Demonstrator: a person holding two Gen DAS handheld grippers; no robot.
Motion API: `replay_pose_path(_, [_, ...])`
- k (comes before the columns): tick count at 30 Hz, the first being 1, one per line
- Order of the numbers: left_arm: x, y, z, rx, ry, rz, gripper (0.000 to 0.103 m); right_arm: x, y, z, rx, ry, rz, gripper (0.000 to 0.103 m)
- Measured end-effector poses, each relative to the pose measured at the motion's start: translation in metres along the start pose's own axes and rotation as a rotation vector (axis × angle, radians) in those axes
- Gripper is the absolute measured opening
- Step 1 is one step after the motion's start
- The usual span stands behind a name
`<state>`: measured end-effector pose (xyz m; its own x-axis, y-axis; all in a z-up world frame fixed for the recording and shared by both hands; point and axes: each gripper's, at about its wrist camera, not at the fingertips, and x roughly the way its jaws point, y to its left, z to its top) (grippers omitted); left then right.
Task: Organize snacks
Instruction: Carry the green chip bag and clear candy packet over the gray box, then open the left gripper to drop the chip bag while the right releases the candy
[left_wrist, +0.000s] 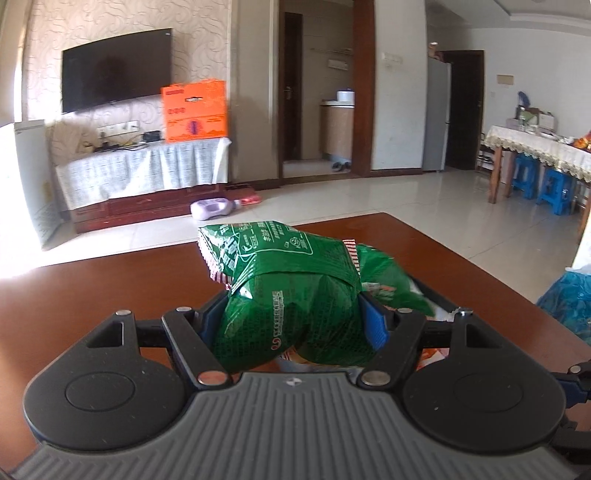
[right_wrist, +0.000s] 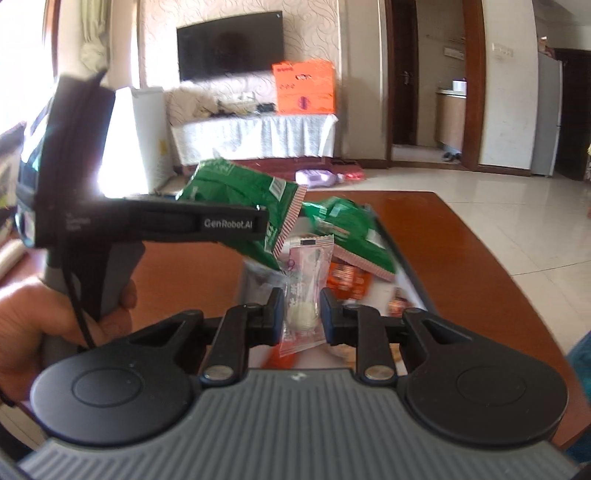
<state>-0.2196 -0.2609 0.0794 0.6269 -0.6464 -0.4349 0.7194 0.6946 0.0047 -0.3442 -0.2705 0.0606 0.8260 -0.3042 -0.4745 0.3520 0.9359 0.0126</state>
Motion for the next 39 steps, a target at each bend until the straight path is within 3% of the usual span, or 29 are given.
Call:
replay_pose_path(9, [0.036,-0.032,0.001,-0.022,0.018,-0.121,0.08,0.02,-0.018,-0.007,0.023,0.065,-0.048,0.024])
replay_pose_path(17, [0.032,-0.056,-0.013,0.058,0.049,-0.139,0.087,0.021,-0.021,-0.009,0.031,0.075,-0.057,0.024])
replay_pose_path(25, [0.0,-0.038,-0.019,0.091,0.009,-0.143,0.096,0.027,-0.022,-0.007,0.042,0.081,-0.071,0.025])
replay_pose_path(33, [-0.032,-0.01,-0.028,0.135,-0.005,-0.123,0.097,0.023,-0.022,-0.006,0.043,0.046,-0.102,0.025])
replay_pose_path(39, [-0.054,0.013,-0.037,0.098,-0.003,-0.107,0.097,0.033,-0.017,-0.002,0.015,0.018,-0.122,0.024])
